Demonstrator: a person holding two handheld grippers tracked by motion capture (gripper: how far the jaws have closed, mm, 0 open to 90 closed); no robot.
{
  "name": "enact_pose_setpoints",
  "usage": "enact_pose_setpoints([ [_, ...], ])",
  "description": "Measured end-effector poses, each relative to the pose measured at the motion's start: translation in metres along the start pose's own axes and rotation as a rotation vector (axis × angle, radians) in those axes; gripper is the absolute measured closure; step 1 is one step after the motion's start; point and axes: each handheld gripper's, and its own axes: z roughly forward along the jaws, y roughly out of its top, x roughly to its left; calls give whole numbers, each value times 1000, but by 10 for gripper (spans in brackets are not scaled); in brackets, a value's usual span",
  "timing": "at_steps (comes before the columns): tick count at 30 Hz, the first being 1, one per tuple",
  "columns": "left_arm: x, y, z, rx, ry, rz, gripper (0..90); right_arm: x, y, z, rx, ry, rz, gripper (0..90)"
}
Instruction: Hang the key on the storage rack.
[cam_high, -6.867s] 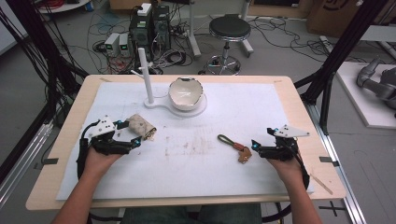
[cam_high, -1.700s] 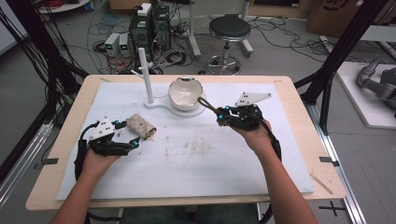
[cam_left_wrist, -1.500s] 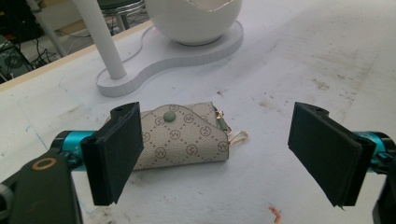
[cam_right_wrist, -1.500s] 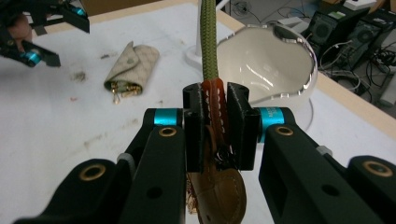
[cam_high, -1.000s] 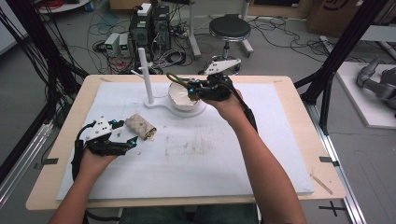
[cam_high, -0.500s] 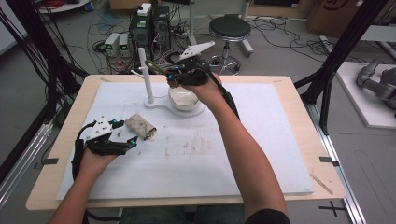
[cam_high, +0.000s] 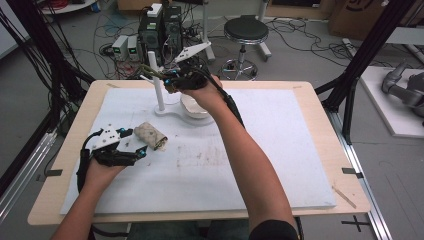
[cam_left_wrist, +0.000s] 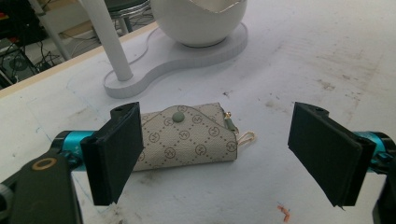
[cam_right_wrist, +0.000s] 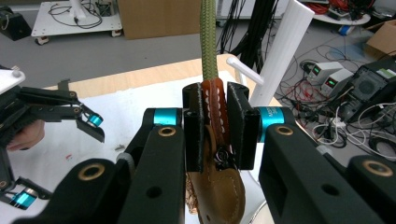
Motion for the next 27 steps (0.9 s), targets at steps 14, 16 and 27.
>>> enact_pose_setpoints([
  [14, 3, -1, -1, 3, 6, 1, 179, -1, -3, 17, 26, 7, -3, 784],
  [16, 3, -1, -1, 3, 6, -2, 179, -4, -5, 19, 29, 7, 12, 784],
  [27, 3, -3, -1, 10, 10, -2, 179, -17, -14, 29, 54, 4, 57, 785],
])
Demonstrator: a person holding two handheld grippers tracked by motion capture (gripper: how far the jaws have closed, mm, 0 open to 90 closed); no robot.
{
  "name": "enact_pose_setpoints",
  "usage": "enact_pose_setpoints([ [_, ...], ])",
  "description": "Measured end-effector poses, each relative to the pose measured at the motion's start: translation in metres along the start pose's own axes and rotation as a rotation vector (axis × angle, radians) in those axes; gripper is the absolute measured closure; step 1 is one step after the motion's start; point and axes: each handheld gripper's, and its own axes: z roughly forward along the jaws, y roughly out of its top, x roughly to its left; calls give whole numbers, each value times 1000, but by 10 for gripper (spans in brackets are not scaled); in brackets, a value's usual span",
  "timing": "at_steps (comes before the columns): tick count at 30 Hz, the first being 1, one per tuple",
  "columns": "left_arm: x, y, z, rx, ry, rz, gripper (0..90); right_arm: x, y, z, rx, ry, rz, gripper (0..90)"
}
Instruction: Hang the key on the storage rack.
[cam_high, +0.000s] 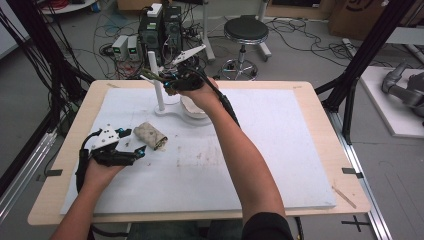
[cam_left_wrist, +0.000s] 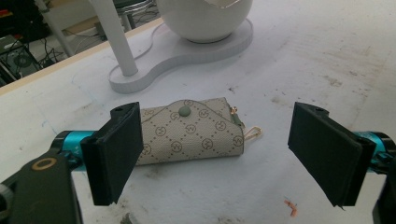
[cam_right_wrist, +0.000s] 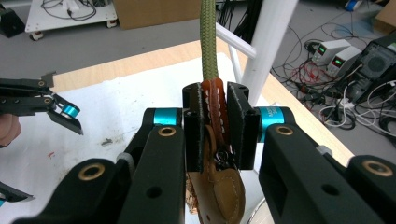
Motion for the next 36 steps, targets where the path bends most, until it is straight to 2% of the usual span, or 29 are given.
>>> enact_pose_setpoints([
  [11, 1, -1, 0, 5, 0, 1, 179, -10, -5, 2, 13, -24, 27, 766],
  [12, 1, -1, 0, 7, 1, 1, 179, -10, -5, 2, 19, -61, 45, 620],
  [13, 1, -1, 0, 8, 2, -1, 179, -10, -5, 2, 19, -61, 45, 620],
  [14, 1, -1, 0, 9, 3, -2, 179, -10, -5, 1, 25, -104, 53, 498],
  [15, 1, -1, 0, 9, 5, -2, 179, -10, -5, 2, 31, -134, 66, 442],
  [16, 1, -1, 0, 8, 6, -5, 179, -10, -6, 1, 37, -146, 79, 430],
  [19, 1, -2, -1, 3, 5, -7, 179, -11, -7, -5, 41, -175, 73, 384],
  [28, 1, -2, -1, 13, 7, -6, 179, -10, -26, -35, 51, -236, 16, 329],
  [30, 1, -1, 0, 12, 7, -4, 179, -8, -32, -43, 44, -257, 14, 314],
  [34, 0, -1, 0, 12, 4, -2, 179, -7, -45, -62, 24, -266, 21, 306],
  [36, -1, -1, 1, 14, 4, -1, 179, -7, -50, -73, 33, -267, 39, 279],
])
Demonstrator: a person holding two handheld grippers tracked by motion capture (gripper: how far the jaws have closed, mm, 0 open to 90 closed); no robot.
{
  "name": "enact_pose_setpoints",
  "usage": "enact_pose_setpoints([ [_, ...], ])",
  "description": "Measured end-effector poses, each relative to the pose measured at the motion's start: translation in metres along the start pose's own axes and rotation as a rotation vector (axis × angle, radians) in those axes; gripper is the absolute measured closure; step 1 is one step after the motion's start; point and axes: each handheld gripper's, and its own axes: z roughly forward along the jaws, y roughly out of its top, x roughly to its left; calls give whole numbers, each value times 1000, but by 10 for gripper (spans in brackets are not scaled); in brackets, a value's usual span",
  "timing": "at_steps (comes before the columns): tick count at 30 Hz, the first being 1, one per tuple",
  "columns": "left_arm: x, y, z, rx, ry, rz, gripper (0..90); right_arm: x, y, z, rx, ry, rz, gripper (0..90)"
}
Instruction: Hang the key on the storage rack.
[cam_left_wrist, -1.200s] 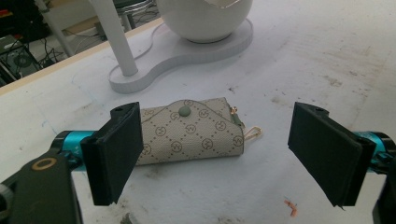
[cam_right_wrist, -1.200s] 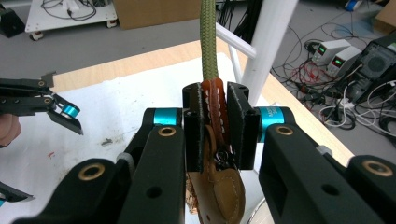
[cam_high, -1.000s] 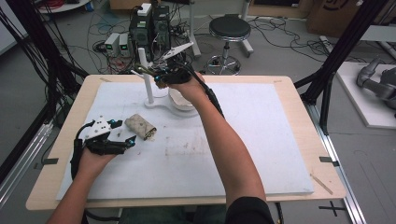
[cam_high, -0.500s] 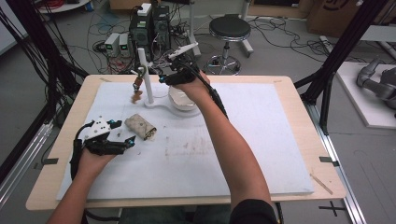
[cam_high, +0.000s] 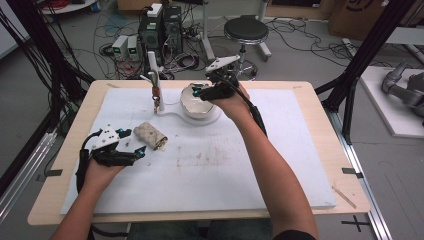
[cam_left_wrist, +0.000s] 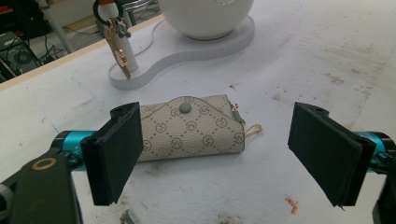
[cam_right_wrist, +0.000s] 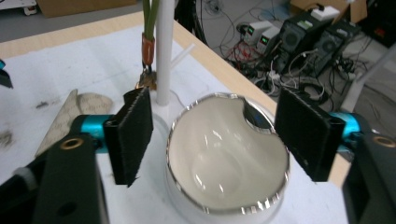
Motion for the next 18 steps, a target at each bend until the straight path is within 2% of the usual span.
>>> enact_pose_setpoints([
  [2, 0, 0, 0, 2, -2, 0, 179, -2, -5, -10, -3, -1, 20, 270],
  [3, -1, 0, 1, 2, -2, 1, 179, -3, -8, -13, -12, -3, 14, 270],
  [5, -1, 0, 1, 3, -3, 1, 179, -3, -18, -23, -51, -29, 9, 271],
  [8, -2, 1, 1, 2, -5, -1, 179, -4, -33, -33, -45, -32, 36, 266],
  [9, -2, 1, 1, 2, -6, -1, 179, -5, -38, -37, -62, -37, 41, 266],
  [11, -2, 1, 2, 2, -9, -1, 179, -7, -48, -43, -43, -42, 54, 252],
  [12, -2, 0, 2, 3, -7, -2, 179, -8, -58, -51, -62, -55, 61, 252],
  [15, -2, 0, 3, 3, -5, -5, 179, -9, -65, -56, -41, -57, 76, 231],
  [18, -2, 1, 3, -1, -2, -5, 179, -8, -79, -68, -67, -62, 87, 229],
])
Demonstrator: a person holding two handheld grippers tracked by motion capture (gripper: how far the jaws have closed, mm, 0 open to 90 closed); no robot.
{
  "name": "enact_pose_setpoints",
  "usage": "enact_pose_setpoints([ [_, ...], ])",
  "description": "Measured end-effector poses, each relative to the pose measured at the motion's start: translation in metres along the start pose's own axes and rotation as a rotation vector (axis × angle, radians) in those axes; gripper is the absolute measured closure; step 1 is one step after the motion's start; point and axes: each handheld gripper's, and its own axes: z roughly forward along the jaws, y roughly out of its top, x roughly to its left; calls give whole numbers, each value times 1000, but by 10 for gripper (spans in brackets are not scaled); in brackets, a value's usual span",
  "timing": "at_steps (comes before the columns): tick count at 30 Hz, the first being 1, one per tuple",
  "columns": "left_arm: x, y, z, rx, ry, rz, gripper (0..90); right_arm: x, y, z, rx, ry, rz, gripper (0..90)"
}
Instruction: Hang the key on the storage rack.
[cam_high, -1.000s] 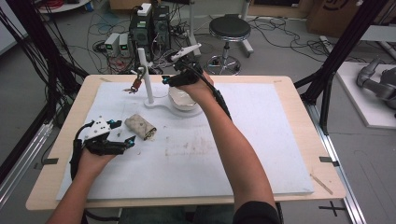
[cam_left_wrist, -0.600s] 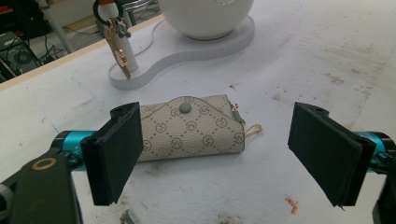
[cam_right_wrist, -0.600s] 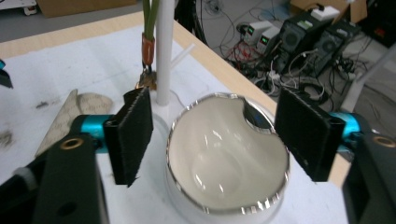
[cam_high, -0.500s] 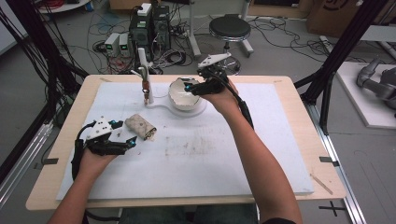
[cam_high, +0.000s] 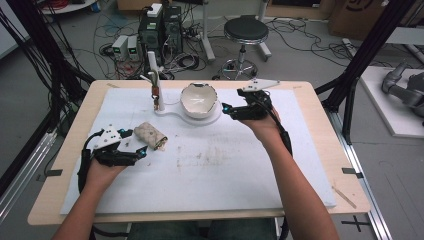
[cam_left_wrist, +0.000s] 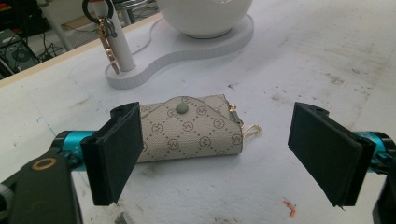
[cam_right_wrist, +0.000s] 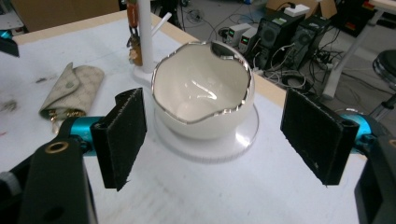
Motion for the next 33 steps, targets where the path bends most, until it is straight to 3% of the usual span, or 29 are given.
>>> enact_pose_setpoints([
  [12, -2, 0, 2, -1, -12, -5, 179, -3, -60, -38, -45, -10, 85, 225],
  [18, -3, -1, 2, -3, -18, -11, 179, -6, -95, -55, -65, -56, 122, 225],
  [26, -3, 1, 1, -11, -9, -8, 179, -5, -126, -73, -60, -92, 163, 210],
  [33, -2, 0, 1, -13, -8, -15, 179, -12, -137, -74, -69, -109, 206, 189],
])
